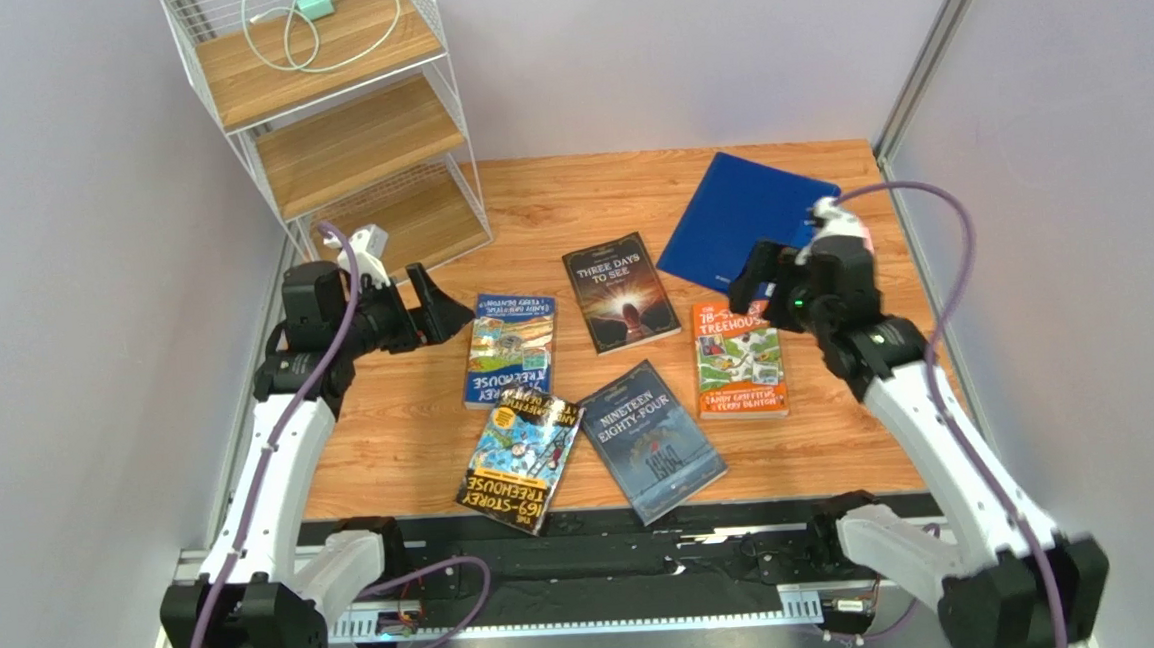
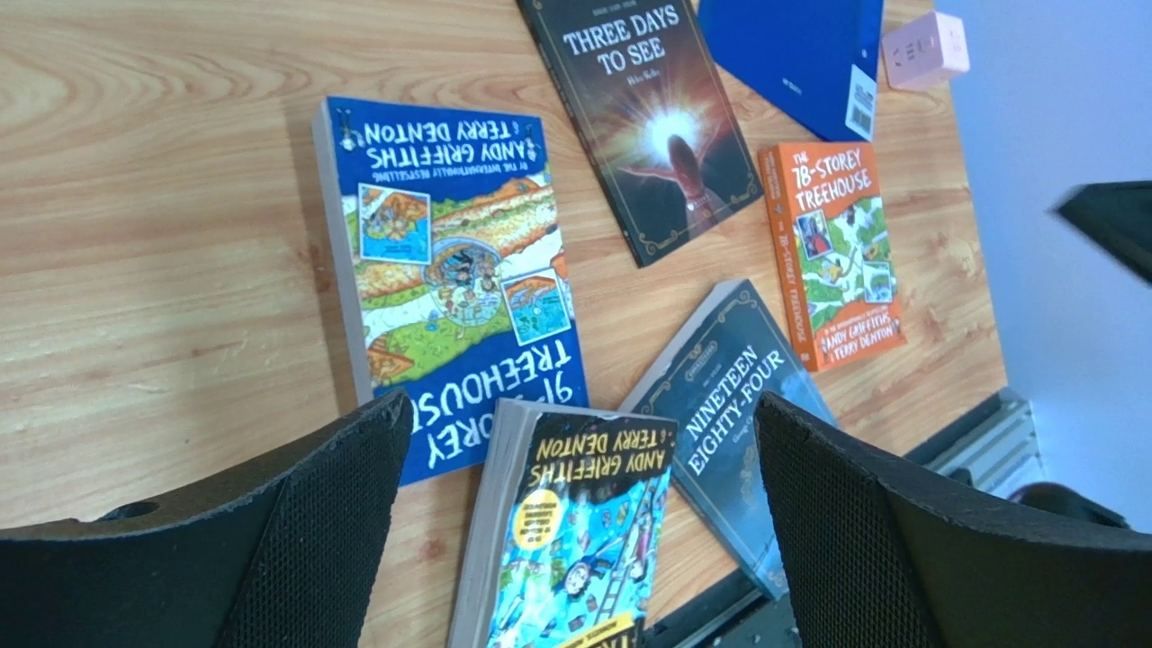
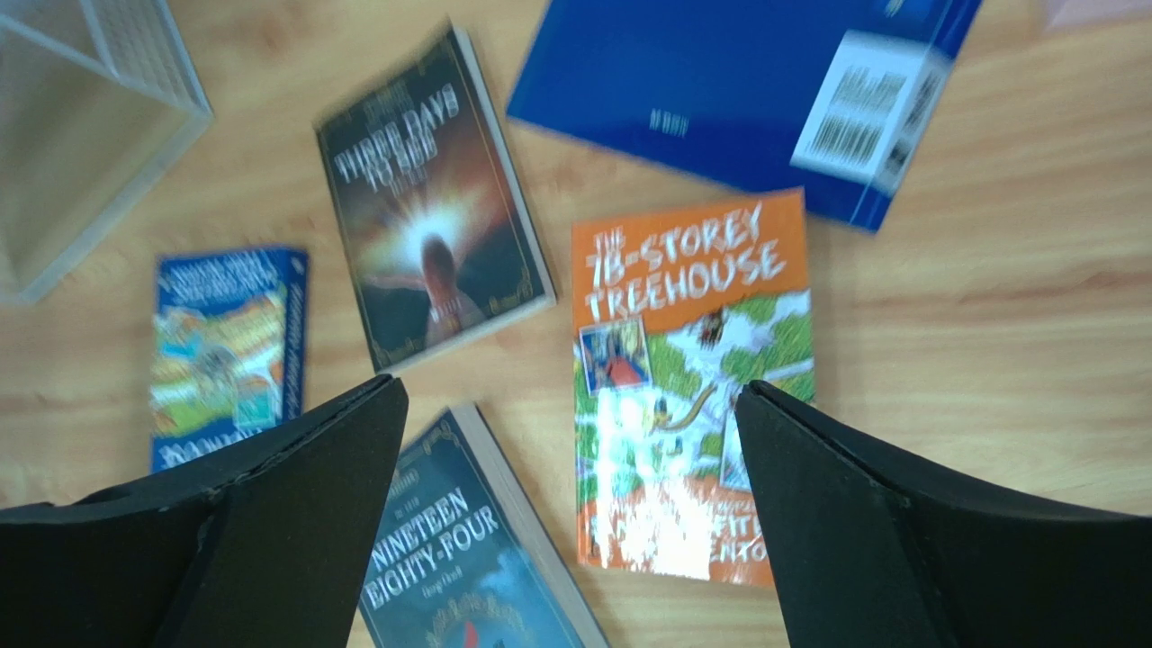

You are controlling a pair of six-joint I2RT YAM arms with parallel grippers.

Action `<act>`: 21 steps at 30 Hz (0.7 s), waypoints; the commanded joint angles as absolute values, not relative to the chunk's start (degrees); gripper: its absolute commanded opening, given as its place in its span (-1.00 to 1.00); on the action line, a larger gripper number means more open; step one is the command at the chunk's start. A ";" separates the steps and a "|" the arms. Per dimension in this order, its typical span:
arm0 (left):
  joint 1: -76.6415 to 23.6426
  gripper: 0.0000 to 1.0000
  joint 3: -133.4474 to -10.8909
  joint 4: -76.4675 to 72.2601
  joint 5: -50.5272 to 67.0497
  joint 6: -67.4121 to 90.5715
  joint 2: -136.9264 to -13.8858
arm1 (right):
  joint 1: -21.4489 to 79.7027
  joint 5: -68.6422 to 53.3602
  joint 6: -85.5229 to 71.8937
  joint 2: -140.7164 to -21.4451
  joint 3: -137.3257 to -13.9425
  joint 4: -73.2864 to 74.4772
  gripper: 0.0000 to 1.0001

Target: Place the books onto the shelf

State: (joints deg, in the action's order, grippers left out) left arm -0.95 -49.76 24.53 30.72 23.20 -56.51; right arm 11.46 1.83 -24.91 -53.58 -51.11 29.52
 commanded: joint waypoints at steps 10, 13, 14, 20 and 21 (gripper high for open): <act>-0.35 0.44 -45.61 20.19 41.14 27.95 -64.69 | 36.56 -2.71 -35.06 -64.33 -49.22 25.59 1.00; -0.35 -1.00 -46.58 27.82 34.91 26.37 -66.88 | 39.19 -7.72 -38.58 -66.53 -46.15 19.79 1.00; -0.35 -1.00 -46.49 29.43 33.85 26.19 -68.62 | 40.07 -8.78 -39.63 -67.49 -45.36 18.38 1.00; -0.35 -1.00 -39.13 27.78 30.67 29.70 -72.15 | 47.10 -14.75 -47.10 -78.82 -44.21 8.28 0.93; -0.35 -1.00 -38.15 26.90 30.67 30.23 -72.59 | 48.50 -16.77 -48.24 -81.54 -44.12 5.74 0.90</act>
State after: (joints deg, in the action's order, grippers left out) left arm -0.64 -42.15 26.76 33.08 27.68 -71.18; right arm 45.06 -9.21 -41.15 -75.88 -44.91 16.80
